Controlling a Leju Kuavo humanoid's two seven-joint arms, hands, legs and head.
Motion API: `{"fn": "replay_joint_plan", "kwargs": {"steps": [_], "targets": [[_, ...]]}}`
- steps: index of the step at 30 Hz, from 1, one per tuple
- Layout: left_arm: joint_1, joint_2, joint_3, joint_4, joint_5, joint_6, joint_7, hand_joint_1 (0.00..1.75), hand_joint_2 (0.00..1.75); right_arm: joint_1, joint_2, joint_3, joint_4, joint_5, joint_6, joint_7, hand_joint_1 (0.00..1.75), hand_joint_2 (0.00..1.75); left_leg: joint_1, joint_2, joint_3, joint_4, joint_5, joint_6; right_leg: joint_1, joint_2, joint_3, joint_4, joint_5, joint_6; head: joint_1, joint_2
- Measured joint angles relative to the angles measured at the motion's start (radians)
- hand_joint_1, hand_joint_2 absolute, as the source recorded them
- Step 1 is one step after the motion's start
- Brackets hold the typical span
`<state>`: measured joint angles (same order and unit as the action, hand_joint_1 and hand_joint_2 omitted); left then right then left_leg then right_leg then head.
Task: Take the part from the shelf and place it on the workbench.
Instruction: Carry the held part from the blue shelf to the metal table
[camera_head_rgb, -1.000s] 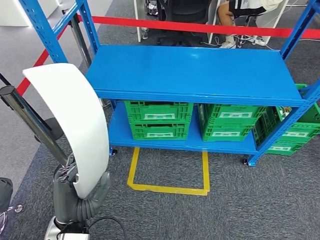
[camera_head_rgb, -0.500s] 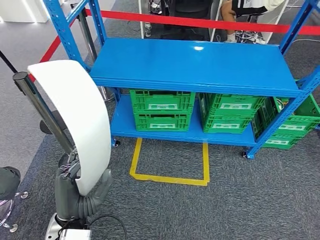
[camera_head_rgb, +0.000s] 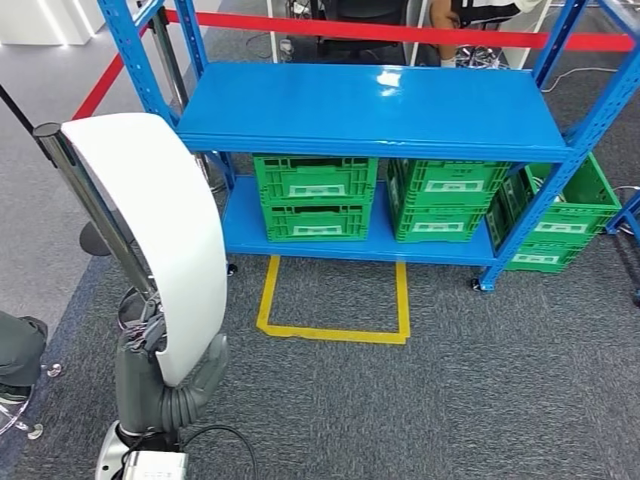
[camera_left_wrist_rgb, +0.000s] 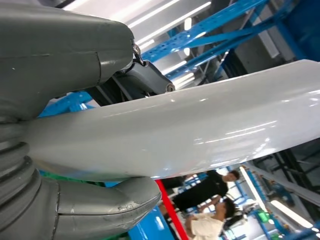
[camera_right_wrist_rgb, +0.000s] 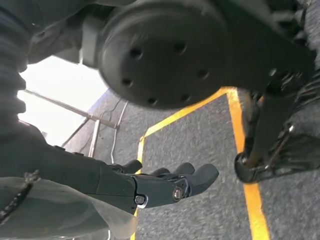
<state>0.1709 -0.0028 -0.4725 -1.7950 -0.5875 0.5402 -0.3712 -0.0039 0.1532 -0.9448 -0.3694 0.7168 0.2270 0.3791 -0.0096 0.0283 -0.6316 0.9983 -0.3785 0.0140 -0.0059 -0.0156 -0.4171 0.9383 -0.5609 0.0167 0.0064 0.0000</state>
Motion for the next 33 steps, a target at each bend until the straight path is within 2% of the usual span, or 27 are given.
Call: {"fn": "replay_joint_plan", "kwargs": {"steps": [1, 2, 4, 5, 6, 7, 8, 9, 10, 11, 12, 13, 15, 16, 17, 19, 20, 21, 22, 23, 25, 26, 27, 28, 30, 31, 33], "targets": [[0.002, 0.000, 0.000, 0.000, 0.000, -0.001, 0.000, 1.75, 1.75, 0.001, 0.002, -0.003, -0.002, 0.005, -0.001, -0.003, 0.00, 1.75, 0.001, -0.004, -0.007, 0.013, -0.024, -0.007, -0.001, 0.002, -0.012, 0.001, 0.012, -0.009, -0.001, 0.000], [0.004, 0.001, 0.001, 0.000, 0.001, -0.003, 0.000, 1.75, 1.75, 0.002, 0.005, -0.006, -0.004, 0.010, -0.002, -0.003, 0.00, 1.75, 0.003, -0.009, -0.015, 0.046, -0.069, -0.013, -0.003, 0.004, -0.027, 0.000, 0.026, -0.016, -0.003, 0.000], [0.007, 0.002, 0.001, 0.000, 0.001, -0.007, 0.000, 1.75, 1.75, 0.002, 0.006, -0.010, -0.011, 0.020, -0.005, -0.003, 0.00, 1.75, 0.006, -0.016, -0.030, 0.160, -0.186, -0.021, -0.002, 0.011, -0.059, 0.003, 0.053, -0.025, -0.006, 0.000], [0.008, 0.003, 0.001, 0.001, 0.000, -0.010, 0.000, 1.75, 1.75, 0.002, 0.006, -0.013, -0.012, 0.024, -0.006, -0.003, 0.00, 1.75, 0.007, -0.017, -0.033, 0.223, -0.220, -0.023, -0.001, 0.016, -0.074, 0.005, 0.065, -0.026, -0.007, 0.000], [0.008, 0.003, 0.001, 0.001, -0.001, -0.013, 0.000, 1.75, 1.75, 0.001, 0.007, -0.017, -0.013, 0.027, -0.008, -0.003, 0.00, 1.75, 0.007, -0.017, -0.029, 0.267, -0.225, -0.023, 0.000, 0.022, -0.091, 0.009, 0.078, -0.025, -0.007, 0.000], [0.008, 0.004, 0.001, 0.001, -0.002, -0.015, 0.000, 1.75, 1.75, 0.000, 0.007, -0.021, -0.014, 0.030, -0.009, -0.003, 0.00, 1.75, 0.007, -0.018, -0.014, 0.283, -0.204, -0.021, 0.000, 0.029, -0.109, 0.014, 0.090, -0.024, -0.007, 0.000], [0.008, 0.005, 0.001, 0.001, -0.003, -0.017, -0.001, 1.75, 1.75, 0.000, 0.008, -0.025, -0.014, 0.033, -0.011, -0.003, 0.00, 1.75, 0.007, -0.021, 0.014, 0.266, -0.170, -0.017, 0.001, 0.037, -0.127, 0.019, 0.101, -0.022, -0.007, 0.000], [0.008, 0.005, 0.001, 0.001, -0.004, -0.019, -0.001, 1.75, 1.75, -0.002, 0.010, -0.029, -0.014, 0.037, -0.012, -0.003, 0.00, 1.75, 0.007, -0.035, 0.058, 0.216, -0.142, -0.010, 0.002, 0.046, -0.146, 0.025, 0.112, -0.020, -0.007, 0.000], [0.008, 0.005, 0.001, 0.001, -0.003, -0.020, -0.002, 1.75, 1.75, -0.003, 0.012, -0.032, -0.014, 0.042, -0.014, -0.003, 0.00, 1.75, 0.006, -0.059, 0.113, 0.142, -0.132, 0.000, 0.004, 0.056, -0.160, 0.030, 0.122, -0.016, -0.007, 0.000], [0.009, 0.006, 0.001, 0.001, -0.001, -0.021, -0.002, 1.75, 1.75, -0.005, 0.015, -0.035, -0.014, 0.046, -0.016, -0.003, 0.00, 1.75, 0.006, -0.082, 0.165, 0.065, -0.140, 0.007, 0.005, 0.066, -0.171, 0.034, 0.131, -0.013, -0.006, 0.000], [0.009, 0.006, 0.001, 0.001, 0.002, -0.023, -0.003, 1.75, 1.75, -0.008, 0.017, -0.038, -0.014, 0.051, -0.018, -0.003, 0.00, 1.75, 0.006, -0.099, 0.203, 0.003, -0.157, 0.012, 0.006, 0.076, -0.180, 0.037, 0.140, -0.008, -0.006, 0.000], [0.009, 0.006, 0.001, 0.001, 0.006, -0.025, -0.004, 1.75, 1.75, -0.009, 0.019, -0.040, -0.014, 0.054, -0.020, -0.003, 0.00, 1.75, 0.004, -0.104, 0.223, -0.034, -0.172, 0.015, 0.006, 0.086, -0.187, 0.039, 0.150, -0.003, -0.006, 0.000], [0.009, 0.007, 0.001, 0.001, 0.013, -0.028, -0.007, 1.75, 1.75, -0.009, 0.019, -0.047, -0.014, 0.062, -0.023, -0.003, 0.00, 1.75, 0.005, -0.083, 0.221, -0.052, -0.170, 0.019, 0.004, 0.100, -0.201, 0.039, 0.166, 0.008, -0.007, 0.000], [0.009, 0.007, 0.001, 0.001, 0.016, -0.029, -0.009, 1.75, 1.75, -0.007, 0.019, -0.051, -0.014, 0.065, -0.025, -0.003, 0.00, 1.75, 0.006, -0.070, 0.214, -0.054, -0.161, 0.024, 0.003, 0.092, -0.213, 0.051, 0.156, 0.013, -0.005, 0.000], [0.010, 0.007, 0.001, 0.001, 0.019, -0.031, -0.011, 1.75, 1.75, -0.006, 0.019, -0.056, -0.014, 0.069, -0.027, -0.002, 0.00, 1.75, 0.009, -0.056, 0.206, -0.056, -0.152, 0.029, 0.002, 0.075, -0.231, 0.084, 0.130, 0.019, -0.002, 0.000], [0.013, 0.007, 0.001, 0.001, 0.025, -0.032, -0.016, 1.75, 1.75, -0.006, 0.019, -0.063, -0.015, 0.077, -0.029, -0.001, 0.00, 1.75, 0.009, -0.029, 0.189, -0.056, -0.139, 0.035, -0.002, 0.036, -0.281, 0.208, 0.047, 0.030, 0.004, 0.000], [0.014, 0.007, 0.001, 0.001, 0.028, -0.032, -0.019, 1.75, 1.75, -0.007, 0.019, -0.066, -0.015, 0.081, -0.029, -0.001, 0.00, 1.75, 0.008, -0.015, 0.180, -0.055, -0.133, 0.035, -0.004, 0.028, -0.302, 0.275, 0.011, 0.036, 0.005, 0.000], [0.015, 0.008, 0.001, 0.001, 0.031, -0.032, -0.022, 1.75, 1.75, -0.007, 0.019, -0.069, -0.015, 0.084, -0.030, -0.001, 0.00, 1.75, 0.008, -0.001, 0.172, -0.053, -0.128, 0.033, -0.006, 0.024, -0.308, 0.317, -0.009, 0.041, 0.005, 0.000], [0.015, 0.008, 0.001, 0.001, 0.033, -0.032, -0.024, 1.75, 1.75, -0.007, 0.019, -0.073, -0.015, 0.087, -0.030, -0.002, 0.00, 1.75, 0.008, 0.013, 0.165, -0.051, -0.124, 0.032, -0.007, 0.021, -0.294, 0.323, -0.011, 0.044, 0.005, 0.000], [0.015, 0.008, 0.001, 0.001, 0.033, -0.032, -0.026, 1.75, 1.75, -0.007, 0.019, -0.077, -0.016, 0.091, -0.030, -0.002, 0.00, 1.75, 0.008, 0.026, 0.159, -0.047, -0.122, 0.030, -0.008, 0.015, -0.257, 0.286, 0.004, 0.046, 0.005, 0.000], [0.015, 0.008, 0.002, 0.001, 0.034, -0.034, -0.029, 1.75, 1.75, -0.008, 0.019, -0.083, -0.017, 0.098, -0.030, -0.001, 0.00, 1.75, 0.006, 0.049, 0.152, -0.037, -0.123, 0.025, -0.008, -0.018, -0.151, 0.140, 0.043, 0.045, 0.006, 0.000], [0.014, 0.009, 0.002, 0.001, 0.034, -0.035, -0.031, 1.75, 1.75, -0.011, 0.019, -0.086, -0.018, 0.101, -0.030, -0.001, 0.00, 1.75, 0.004, 0.058, 0.149, -0.032, -0.124, 0.020, -0.007, -0.033, -0.111, 0.081, 0.054, 0.037, 0.005, 0.000], [0.014, 0.009, 0.002, 0.001, 0.033, -0.036, -0.033, 1.75, 1.75, -0.013, 0.019, -0.088, -0.018, 0.105, -0.030, -0.001, 0.00, 1.75, 0.001, 0.066, 0.148, -0.028, -0.124, 0.015, -0.005, -0.043, -0.091, 0.046, 0.057, 0.028, 0.003, 0.000], [0.014, 0.009, 0.003, 0.001, 0.033, -0.037, -0.034, 1.75, 1.75, -0.014, 0.020, -0.090, -0.018, 0.108, -0.030, -0.002, 0.00, 1.75, -0.001, 0.072, 0.148, -0.025, -0.124, 0.009, -0.003, -0.045, -0.090, 0.036, 0.055, 0.018, 0.002, 0.000], [0.014, 0.010, 0.003, 0.001, 0.033, -0.036, -0.036, 1.75, 1.75, -0.014, 0.020, -0.095, -0.018, 0.119, -0.030, -0.004, 0.00, 1.75, 0.000, 0.078, 0.148, -0.023, -0.124, -0.002, -0.004, -0.029, -0.097, 0.037, 0.062, 0.000, 0.000, 0.000], [0.015, 0.010, 0.004, 0.001, 0.034, -0.034, -0.036, 1.75, 1.75, -0.014, 0.020, -0.096, -0.018, 0.127, -0.030, -0.005, 0.00, 1.75, 0.001, 0.064, 0.144, -0.012, -0.135, -0.009, -0.006, -0.022, -0.097, 0.036, 0.066, -0.007, -0.001, 0.000], [0.024, 0.014, 0.011, 0.000, 0.039, -0.027, -0.036, 1.75, 1.75, -0.021, 0.020, -0.097, -0.016, 0.150, -0.037, -0.004, 0.00, 1.75, 0.006, 0.017, 0.114, 0.064, -0.192, -0.020, -0.008, -0.006, -0.099, 0.033, 0.076, -0.023, -0.003, 0.000]]}}
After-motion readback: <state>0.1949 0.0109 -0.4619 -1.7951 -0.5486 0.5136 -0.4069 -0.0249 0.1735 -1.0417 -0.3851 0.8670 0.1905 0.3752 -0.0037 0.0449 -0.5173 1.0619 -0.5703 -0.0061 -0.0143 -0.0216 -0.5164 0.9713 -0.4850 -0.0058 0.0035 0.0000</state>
